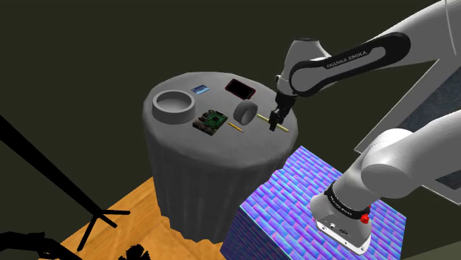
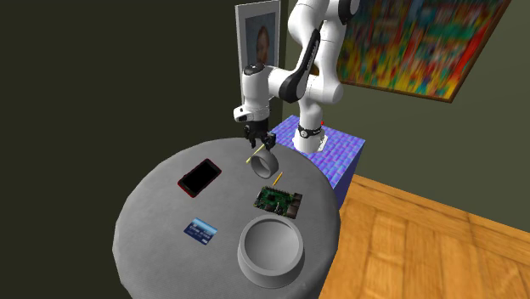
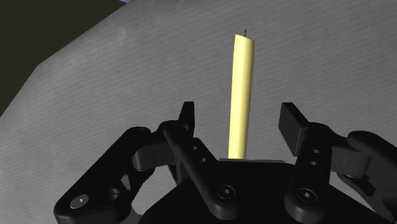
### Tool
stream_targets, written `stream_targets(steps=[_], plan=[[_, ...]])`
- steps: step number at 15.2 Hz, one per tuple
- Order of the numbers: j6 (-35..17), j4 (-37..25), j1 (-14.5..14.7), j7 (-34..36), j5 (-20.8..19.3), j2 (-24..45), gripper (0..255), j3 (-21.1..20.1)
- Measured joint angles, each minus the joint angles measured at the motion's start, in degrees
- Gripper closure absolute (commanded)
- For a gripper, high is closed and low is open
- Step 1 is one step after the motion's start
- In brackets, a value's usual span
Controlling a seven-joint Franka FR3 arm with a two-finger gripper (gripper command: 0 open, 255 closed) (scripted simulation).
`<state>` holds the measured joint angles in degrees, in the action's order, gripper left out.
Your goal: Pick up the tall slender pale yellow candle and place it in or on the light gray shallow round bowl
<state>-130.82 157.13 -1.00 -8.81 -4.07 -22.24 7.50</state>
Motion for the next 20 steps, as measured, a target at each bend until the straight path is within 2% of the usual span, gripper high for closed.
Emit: stream_targets(steps=[10,20], plan=[[0.4,-0.4,0.0,0.1,0.0,-0.5,255,0.1],[9.6,-3.8,0.0,0.1,0.1,-5.7,255,-0.4]])
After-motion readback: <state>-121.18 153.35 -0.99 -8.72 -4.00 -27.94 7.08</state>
